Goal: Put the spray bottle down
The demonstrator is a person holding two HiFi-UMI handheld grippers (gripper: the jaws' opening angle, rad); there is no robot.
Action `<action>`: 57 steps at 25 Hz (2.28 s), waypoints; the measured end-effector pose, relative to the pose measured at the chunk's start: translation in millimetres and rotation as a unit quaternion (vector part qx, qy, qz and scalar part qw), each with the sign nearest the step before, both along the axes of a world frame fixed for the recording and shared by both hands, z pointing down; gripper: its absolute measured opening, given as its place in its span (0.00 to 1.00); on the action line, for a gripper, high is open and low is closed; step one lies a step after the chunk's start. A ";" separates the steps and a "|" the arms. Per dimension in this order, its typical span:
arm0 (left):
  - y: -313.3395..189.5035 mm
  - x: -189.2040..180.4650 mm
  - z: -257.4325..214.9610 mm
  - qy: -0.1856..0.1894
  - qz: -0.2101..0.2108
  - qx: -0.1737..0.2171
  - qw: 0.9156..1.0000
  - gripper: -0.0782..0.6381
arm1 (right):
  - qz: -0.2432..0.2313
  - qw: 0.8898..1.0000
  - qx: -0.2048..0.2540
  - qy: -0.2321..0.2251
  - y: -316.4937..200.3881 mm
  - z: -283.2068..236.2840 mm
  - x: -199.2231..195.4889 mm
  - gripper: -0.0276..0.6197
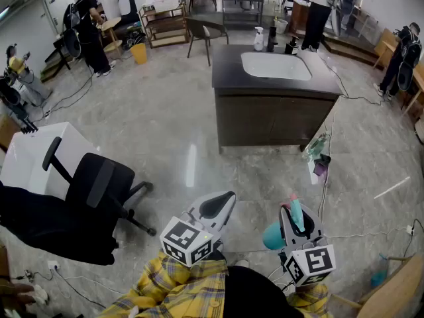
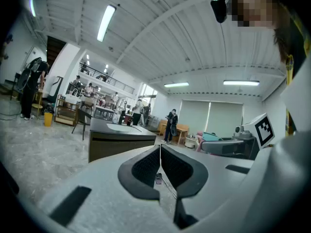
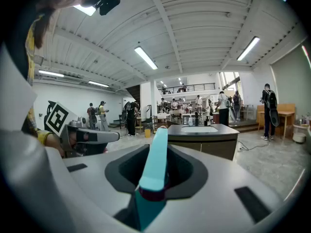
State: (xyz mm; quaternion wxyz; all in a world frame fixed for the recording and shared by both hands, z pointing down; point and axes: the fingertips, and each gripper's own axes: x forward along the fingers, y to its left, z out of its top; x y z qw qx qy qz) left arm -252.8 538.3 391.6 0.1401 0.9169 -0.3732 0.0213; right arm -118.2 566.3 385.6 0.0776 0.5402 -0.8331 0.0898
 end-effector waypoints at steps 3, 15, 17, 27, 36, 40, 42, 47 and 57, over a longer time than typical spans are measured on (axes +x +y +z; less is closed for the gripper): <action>2.0 -2.4 -1.2 -0.001 0.002 -0.001 1.000 0.12 | 0.000 1.000 0.000 -0.001 1.7 -1.8 -2.4 0.19; -6.3 -9.1 -0.2 0.015 0.017 -0.009 1.000 0.12 | 0.001 1.000 -0.014 -0.028 -4.3 -2.3 -11.4 0.19; -9.0 -11.3 1.3 0.016 0.021 -0.009 1.000 0.12 | 0.003 0.999 -0.014 -0.030 -7.2 -1.9 -14.9 0.19; -51.8 -53.6 7.9 0.015 0.028 -0.017 0.999 0.12 | 0.009 1.000 -0.017 -0.023 -50.8 2.4 -52.3 0.19; -87.1 -89.4 16.9 0.014 0.056 -0.026 0.998 0.12 | 0.013 0.999 -0.023 -0.020 -83.6 7.1 -96.9 0.19; -100.7 -90.8 26.2 0.016 0.060 -0.037 0.997 0.12 | 0.025 0.999 -0.029 -0.018 -100.4 11.8 -94.3 0.19; -111.9 -88.9 28.1 0.018 0.057 -0.040 0.997 0.12 | 0.032 0.999 -0.022 -0.020 -113.9 10.0 -88.5 0.19; -146.5 -71.7 27.4 0.019 0.054 -0.036 0.998 0.12 | 0.033 0.999 -0.015 -0.023 -153.9 10.7 -69.8 0.19; -243.2 13.0 26.6 0.014 0.067 -0.033 0.997 0.12 | 0.008 1.000 -0.012 -0.008 -255.5 10.7 -4.2 0.19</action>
